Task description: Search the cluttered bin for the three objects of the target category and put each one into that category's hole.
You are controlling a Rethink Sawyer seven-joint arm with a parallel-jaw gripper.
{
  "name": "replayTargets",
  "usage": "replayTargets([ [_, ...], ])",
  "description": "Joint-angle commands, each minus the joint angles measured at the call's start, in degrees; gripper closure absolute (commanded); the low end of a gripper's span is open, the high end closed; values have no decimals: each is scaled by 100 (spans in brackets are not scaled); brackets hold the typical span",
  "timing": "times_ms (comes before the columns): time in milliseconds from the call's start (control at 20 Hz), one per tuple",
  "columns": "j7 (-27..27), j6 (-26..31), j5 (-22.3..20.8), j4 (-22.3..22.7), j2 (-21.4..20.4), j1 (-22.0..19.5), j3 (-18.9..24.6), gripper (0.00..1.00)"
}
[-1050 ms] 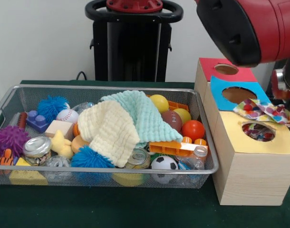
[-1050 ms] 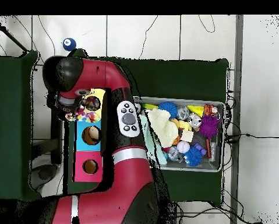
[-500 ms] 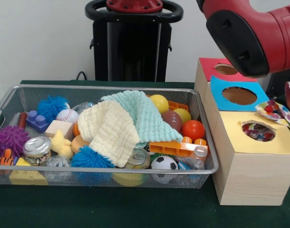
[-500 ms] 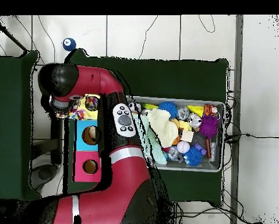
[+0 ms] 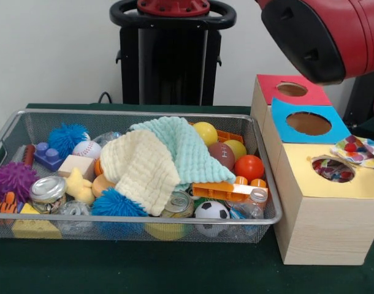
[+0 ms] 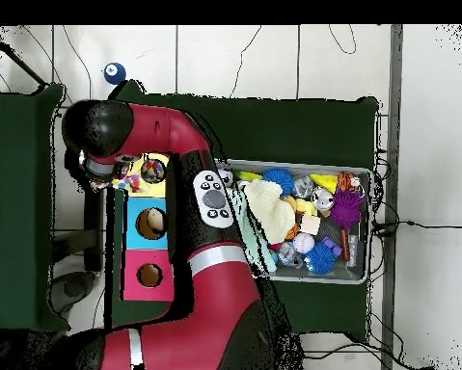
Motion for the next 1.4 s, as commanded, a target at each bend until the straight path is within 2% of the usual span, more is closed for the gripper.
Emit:
replayTargets([
  [50, -338, 258, 151, 423, -295, -330, 536, 100],
  [300, -432, 420, 183, 262, -299, -397, 729, 100],
  [650, -517, 428, 67, 460, -559, -513, 775, 100],
  [900, -748, 385, -234, 791, -801, -711, 586, 100],
  [1050, -864, 152, -352, 1142, -962, -831, 496, 100],
  [1300, -977, 10, -495, 1412, -1087, -988, 538, 100],
  [1400, -1042, -134, -485, 1679, -1205, -1098, 624, 100],
])
